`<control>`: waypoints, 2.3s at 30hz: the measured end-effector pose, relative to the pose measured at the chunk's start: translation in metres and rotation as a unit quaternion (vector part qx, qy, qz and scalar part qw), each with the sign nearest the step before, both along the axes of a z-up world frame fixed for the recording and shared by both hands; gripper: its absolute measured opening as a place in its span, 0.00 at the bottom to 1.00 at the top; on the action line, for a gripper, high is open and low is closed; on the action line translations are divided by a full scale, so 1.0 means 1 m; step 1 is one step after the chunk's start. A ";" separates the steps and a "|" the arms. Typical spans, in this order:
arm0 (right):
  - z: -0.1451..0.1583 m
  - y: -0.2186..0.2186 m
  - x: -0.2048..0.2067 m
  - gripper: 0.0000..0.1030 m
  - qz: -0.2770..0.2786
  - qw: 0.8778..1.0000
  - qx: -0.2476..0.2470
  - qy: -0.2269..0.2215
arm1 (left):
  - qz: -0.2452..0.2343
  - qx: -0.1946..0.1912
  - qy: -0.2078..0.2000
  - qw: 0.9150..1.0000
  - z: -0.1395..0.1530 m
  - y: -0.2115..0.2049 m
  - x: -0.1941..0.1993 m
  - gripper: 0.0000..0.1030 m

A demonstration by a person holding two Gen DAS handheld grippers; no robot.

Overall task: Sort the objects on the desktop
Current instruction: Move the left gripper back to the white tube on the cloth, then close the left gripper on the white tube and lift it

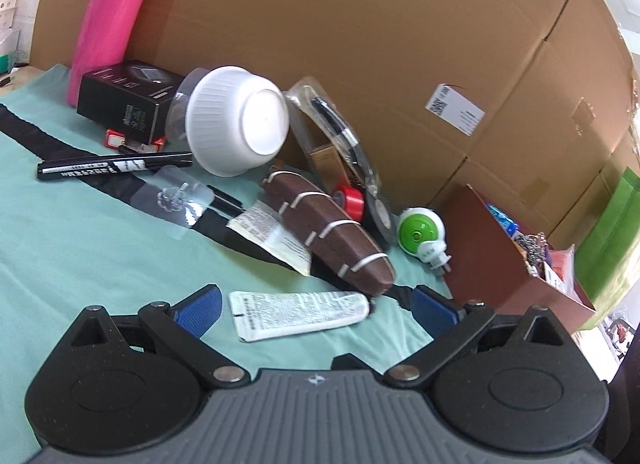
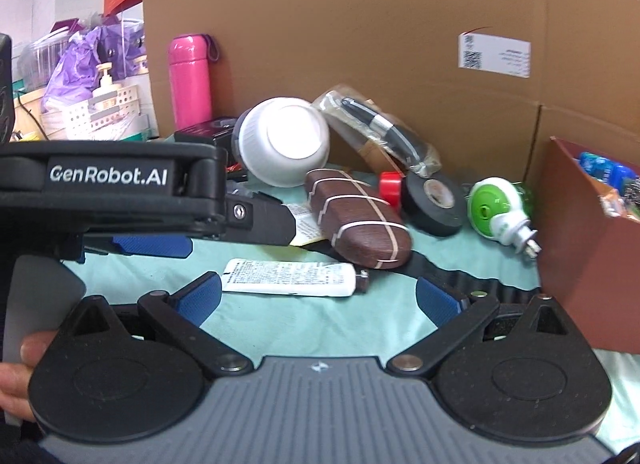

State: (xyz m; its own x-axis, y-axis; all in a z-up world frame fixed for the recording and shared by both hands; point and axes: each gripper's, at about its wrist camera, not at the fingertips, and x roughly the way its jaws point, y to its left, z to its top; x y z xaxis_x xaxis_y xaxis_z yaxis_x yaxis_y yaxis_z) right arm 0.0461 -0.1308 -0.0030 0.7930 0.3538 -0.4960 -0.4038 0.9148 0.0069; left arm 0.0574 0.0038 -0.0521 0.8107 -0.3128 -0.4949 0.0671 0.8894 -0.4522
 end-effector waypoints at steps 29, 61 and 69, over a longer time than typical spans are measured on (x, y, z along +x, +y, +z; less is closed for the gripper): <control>-0.019 0.015 0.036 0.70 0.048 0.997 -0.029 0.047 | -0.058 -0.017 0.020 0.998 -0.020 0.009 0.018 0.81; -0.016 0.018 -0.026 0.23 0.119 0.990 -0.069 0.045 | -0.001 0.032 0.112 0.993 -0.009 -0.010 0.014 0.40; -0.015 0.024 -0.023 0.34 0.094 0.993 -0.047 0.047 | -0.007 0.085 0.122 0.989 -0.005 -0.025 0.021 0.35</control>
